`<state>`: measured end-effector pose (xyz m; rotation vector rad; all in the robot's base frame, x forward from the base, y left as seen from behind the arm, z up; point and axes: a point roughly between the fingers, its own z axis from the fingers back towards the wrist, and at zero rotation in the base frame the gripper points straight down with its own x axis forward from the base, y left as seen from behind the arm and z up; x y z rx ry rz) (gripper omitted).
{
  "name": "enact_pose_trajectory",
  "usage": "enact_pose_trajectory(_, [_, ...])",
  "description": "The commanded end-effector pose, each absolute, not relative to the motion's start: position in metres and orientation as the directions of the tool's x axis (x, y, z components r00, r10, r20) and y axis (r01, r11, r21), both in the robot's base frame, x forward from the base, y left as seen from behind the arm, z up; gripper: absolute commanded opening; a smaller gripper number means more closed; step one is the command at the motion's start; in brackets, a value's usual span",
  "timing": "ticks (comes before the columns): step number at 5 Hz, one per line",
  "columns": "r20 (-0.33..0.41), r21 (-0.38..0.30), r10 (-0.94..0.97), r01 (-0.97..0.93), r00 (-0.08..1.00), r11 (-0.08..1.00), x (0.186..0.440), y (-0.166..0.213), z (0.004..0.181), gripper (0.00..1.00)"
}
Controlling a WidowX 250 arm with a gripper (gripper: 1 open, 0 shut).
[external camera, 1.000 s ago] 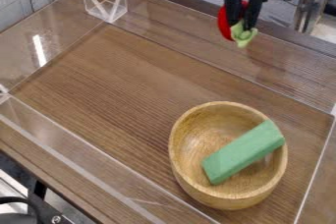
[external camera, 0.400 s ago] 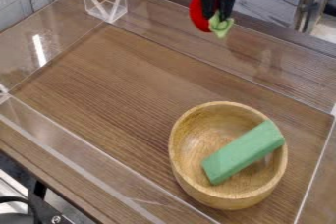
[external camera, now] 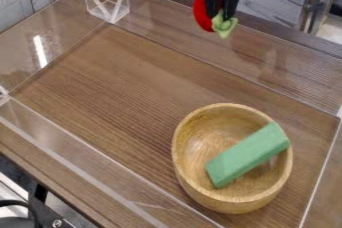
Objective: Move the red fruit to the left
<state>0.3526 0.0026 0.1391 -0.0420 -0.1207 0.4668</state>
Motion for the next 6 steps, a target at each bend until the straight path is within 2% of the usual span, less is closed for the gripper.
enact_pose_trajectory(1, [0.165,-0.087,0.434,-0.425,0.886,0.901,0.363,-0.008,0.155,0.00])
enact_pose_trajectory(4, [0.158,-0.069,0.370,-0.364,0.915,0.929,0.360,0.015,0.161,0.00])
enact_pose_trajectory(6, [0.145,-0.058,0.373,-0.369,0.916,0.928,0.355,0.020,0.144,0.00])
